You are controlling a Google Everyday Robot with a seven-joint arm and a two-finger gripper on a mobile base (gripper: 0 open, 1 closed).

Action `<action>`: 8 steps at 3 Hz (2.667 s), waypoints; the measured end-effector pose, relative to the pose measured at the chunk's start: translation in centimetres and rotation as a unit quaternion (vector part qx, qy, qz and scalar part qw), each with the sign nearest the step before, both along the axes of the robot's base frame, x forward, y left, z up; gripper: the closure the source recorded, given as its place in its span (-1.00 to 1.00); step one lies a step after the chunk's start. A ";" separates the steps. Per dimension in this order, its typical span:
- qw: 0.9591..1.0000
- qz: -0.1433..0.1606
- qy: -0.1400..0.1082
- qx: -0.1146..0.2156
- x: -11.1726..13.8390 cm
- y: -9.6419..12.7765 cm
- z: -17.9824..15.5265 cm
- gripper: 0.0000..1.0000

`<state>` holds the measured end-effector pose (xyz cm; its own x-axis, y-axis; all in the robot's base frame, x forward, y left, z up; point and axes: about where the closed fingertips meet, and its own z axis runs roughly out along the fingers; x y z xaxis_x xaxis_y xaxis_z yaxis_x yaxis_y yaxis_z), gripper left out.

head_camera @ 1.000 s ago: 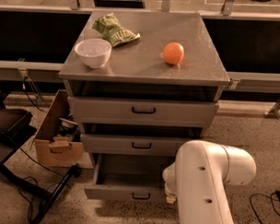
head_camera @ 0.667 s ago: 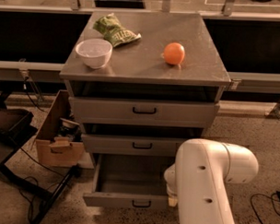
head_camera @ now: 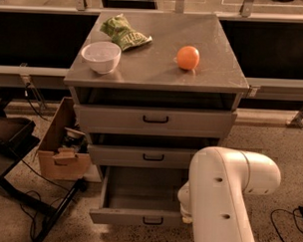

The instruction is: Open bottom drawer

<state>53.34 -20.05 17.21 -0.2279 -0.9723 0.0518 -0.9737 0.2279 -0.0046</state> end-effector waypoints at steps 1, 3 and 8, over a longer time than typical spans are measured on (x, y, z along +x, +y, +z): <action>1.000 -0.001 -0.003 -0.002 -0.4 0.0 0.0 1.00; 1.000 0.001 -0.014 -0.011 -1.1 0.0 -0.1 1.00; 1.000 0.001 -0.014 -0.011 -1.2 0.0 -0.1 -1.00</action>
Offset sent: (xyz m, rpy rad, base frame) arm -0.5452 0.0941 0.1809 -0.6777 -0.8941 0.0308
